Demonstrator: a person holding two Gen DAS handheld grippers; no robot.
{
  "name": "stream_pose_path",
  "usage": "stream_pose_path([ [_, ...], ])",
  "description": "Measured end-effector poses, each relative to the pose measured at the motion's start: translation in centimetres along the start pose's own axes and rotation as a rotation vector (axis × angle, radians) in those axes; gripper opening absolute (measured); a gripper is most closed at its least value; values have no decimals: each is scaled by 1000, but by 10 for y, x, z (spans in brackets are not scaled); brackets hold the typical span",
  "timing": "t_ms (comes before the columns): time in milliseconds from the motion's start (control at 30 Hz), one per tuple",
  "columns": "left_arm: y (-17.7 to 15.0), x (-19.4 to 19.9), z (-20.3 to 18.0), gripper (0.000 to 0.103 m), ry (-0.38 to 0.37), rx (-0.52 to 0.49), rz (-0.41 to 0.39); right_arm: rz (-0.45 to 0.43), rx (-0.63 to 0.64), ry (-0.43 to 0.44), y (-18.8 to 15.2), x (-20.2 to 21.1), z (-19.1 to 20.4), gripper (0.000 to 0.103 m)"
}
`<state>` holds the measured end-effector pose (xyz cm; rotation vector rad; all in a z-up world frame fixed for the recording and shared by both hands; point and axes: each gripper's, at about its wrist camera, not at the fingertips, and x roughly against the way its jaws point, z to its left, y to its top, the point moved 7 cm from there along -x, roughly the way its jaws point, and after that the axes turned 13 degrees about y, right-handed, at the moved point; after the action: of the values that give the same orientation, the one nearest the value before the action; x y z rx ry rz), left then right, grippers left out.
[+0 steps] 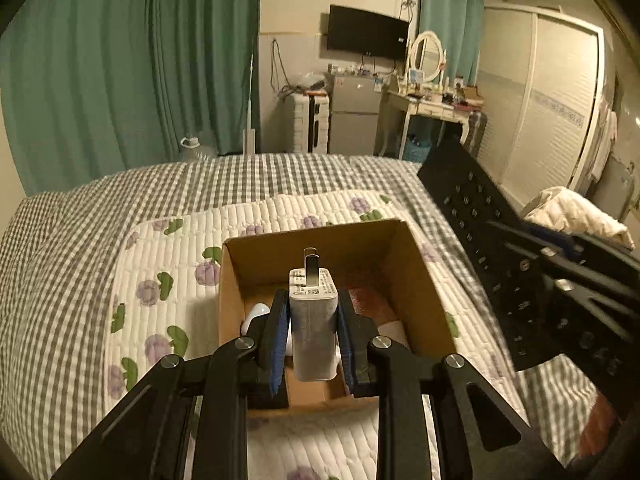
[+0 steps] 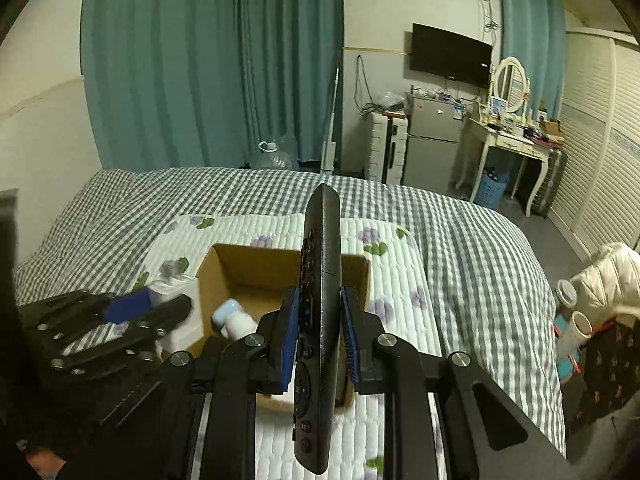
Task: Organize rigid objects
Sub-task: 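Lower the charger and the remote into the box and open both grippers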
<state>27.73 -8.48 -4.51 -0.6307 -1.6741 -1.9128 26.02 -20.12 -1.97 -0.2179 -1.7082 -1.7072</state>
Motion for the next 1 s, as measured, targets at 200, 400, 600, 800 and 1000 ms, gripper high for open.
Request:
stream_pose_path([
  [200, -14, -48, -8, 23, 22, -29, 63, 26, -3, 11, -4, -39, -10, 20],
  [400, -33, -79, -13, 23, 26, -48, 108, 73, -19, 18, -23, -70, -22, 20],
  [600, -45, -93, -20, 23, 28, -66, 130, 104, -30, 21, -39, -89, -30, 20],
  [800, -45, -89, -20, 26, 38, -61, 136, 109, -36, 17, -42, -88, -34, 20],
  [1000, -28, -69, -7, 61, 70, -41, 66, 99, -45, 9, -37, -81, -36, 20],
])
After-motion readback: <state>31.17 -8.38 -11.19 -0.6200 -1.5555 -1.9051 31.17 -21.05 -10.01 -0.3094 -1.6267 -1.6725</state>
